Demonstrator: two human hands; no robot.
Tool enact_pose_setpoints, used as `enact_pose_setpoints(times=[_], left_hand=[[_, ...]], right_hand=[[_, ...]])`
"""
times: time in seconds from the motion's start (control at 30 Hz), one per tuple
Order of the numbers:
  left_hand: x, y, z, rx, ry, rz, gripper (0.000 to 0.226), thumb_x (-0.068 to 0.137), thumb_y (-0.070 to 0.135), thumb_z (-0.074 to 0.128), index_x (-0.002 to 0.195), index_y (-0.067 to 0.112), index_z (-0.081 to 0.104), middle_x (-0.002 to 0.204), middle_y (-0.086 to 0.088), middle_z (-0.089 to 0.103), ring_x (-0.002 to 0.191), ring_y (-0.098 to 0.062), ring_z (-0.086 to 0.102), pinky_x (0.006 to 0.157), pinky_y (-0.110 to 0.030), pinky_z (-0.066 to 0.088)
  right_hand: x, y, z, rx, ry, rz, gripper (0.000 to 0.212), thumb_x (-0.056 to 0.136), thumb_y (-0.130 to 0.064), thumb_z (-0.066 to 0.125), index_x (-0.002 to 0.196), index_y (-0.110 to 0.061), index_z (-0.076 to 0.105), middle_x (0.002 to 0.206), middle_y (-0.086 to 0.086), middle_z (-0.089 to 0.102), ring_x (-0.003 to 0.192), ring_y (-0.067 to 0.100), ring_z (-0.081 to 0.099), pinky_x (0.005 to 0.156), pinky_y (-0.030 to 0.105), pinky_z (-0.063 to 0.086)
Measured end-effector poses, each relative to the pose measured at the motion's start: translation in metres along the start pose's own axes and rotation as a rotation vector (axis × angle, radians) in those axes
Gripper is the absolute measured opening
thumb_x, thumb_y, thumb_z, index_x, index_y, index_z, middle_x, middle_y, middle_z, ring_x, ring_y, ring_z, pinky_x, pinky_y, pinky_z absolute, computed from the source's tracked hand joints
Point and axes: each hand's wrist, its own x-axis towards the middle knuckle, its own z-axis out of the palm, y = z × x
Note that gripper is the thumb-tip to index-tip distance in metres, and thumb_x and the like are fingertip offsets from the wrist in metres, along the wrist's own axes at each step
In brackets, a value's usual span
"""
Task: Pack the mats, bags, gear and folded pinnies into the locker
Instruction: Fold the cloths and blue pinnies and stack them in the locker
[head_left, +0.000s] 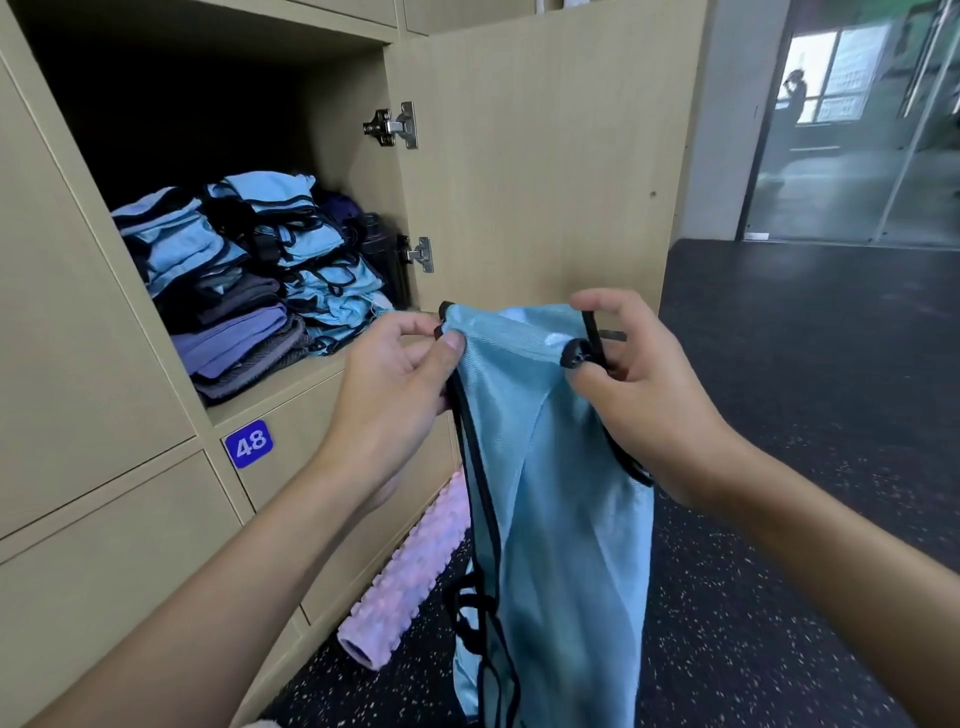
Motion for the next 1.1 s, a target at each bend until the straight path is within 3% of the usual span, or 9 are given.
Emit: enact_pose_setpoints(times=[0.1,0.23,0.37,0.47,0.57,0.67,0.77,0.9,1.1], left_hand=[[-0.002,0.003,0.003,0.014,-0.016,0.028,0.016,0.103,0.012,0.051,0.088,0.016,0.045,0.058,0.005,0.064,0.049,-0.009,0.051,0.058,-0.032,0.037],[-0.002,0.005,0.003,-0.029,-0.001,0.038,0.019,0.101,0.018,0.056,0.083,0.017,0.049,0.072,-0.009,0.065,0.068,-0.021,0.052,0.063,-0.032,0.036],[-0.004,0.007,0.004,-0.080,0.053,0.042,0.012,0.101,0.012,0.053,0.093,0.013,0.045,0.062,-0.001,0.061,0.046,-0.006,0.047,0.041,-0.014,0.032],[-0.005,0.000,0.008,-0.127,0.039,-0.047,0.031,0.092,0.016,0.068,0.115,0.015,0.046,0.082,-0.004,0.075,0.071,-0.018,0.067,0.064,-0.029,0.054],[-0.008,-0.006,0.010,-0.123,-0.088,-0.170,0.041,0.089,0.008,0.070,0.128,0.007,0.055,0.104,-0.013,0.076,0.097,-0.030,0.073,0.081,-0.035,0.061],[-0.005,-0.005,0.007,-0.178,-0.095,-0.155,0.019,0.095,0.004,0.060,0.112,0.003,0.067,0.105,-0.013,0.076,0.095,-0.023,0.073,0.084,-0.030,0.059],[0.000,0.002,0.003,-0.257,-0.018,-0.108,0.014,0.095,0.005,0.060,0.105,0.003,0.069,0.102,-0.011,0.076,0.090,-0.018,0.073,0.081,-0.027,0.059],[-0.001,-0.001,0.003,-0.278,0.024,-0.197,0.023,0.094,0.020,0.062,0.110,0.004,0.070,0.104,-0.011,0.076,0.096,-0.020,0.074,0.084,-0.031,0.059],[-0.020,-0.020,0.016,-0.173,-0.260,-0.444,0.032,0.080,0.020,0.071,0.108,0.006,0.072,0.105,-0.012,0.076,0.092,-0.020,0.074,0.079,-0.029,0.060]], right_hand=[[0.001,-0.001,0.001,0.038,0.018,-0.040,0.008,0.097,-0.014,0.059,0.097,-0.021,0.061,0.078,0.006,0.062,0.063,0.008,0.049,0.059,0.022,0.040],[0.002,0.002,0.003,0.023,0.029,-0.056,0.018,0.099,-0.018,0.057,0.083,-0.015,0.064,0.075,0.008,0.065,0.069,0.010,0.055,0.065,0.029,0.045],[0.001,0.000,0.006,0.053,0.012,-0.073,0.015,0.099,-0.017,0.056,0.087,-0.012,0.064,0.079,0.023,0.065,0.068,0.017,0.054,0.062,0.032,0.044],[0.002,-0.002,0.007,0.104,0.049,-0.074,0.010,0.099,-0.012,0.056,0.090,-0.011,0.062,0.071,0.007,0.063,0.058,0.007,0.052,0.054,0.018,0.040],[0.004,0.002,0.005,0.089,0.078,-0.090,0.007,0.098,-0.013,0.058,0.096,-0.018,0.061,0.076,0.024,0.060,0.065,0.021,0.050,0.062,0.035,0.042],[0.006,0.003,0.001,0.069,0.070,-0.052,0.023,0.097,-0.019,0.060,0.115,-0.031,0.051,0.079,0.020,0.065,0.061,0.032,0.053,0.060,0.040,0.045],[0.003,0.004,0.000,0.044,-0.117,0.029,0.058,0.094,-0.022,0.065,0.142,-0.032,0.033,0.093,0.008,0.076,0.085,0.026,0.074,0.082,0.045,0.058],[0.001,0.008,0.005,-0.043,-0.080,0.023,0.052,0.094,-0.027,0.062,0.137,-0.037,0.035,0.094,0.020,0.073,0.093,0.043,0.067,0.086,0.060,0.053],[0.008,0.009,-0.002,-0.086,0.100,-0.014,0.050,0.096,-0.025,0.061,0.138,-0.037,0.037,0.082,0.027,0.058,0.062,0.025,0.049,0.061,0.038,0.046]])
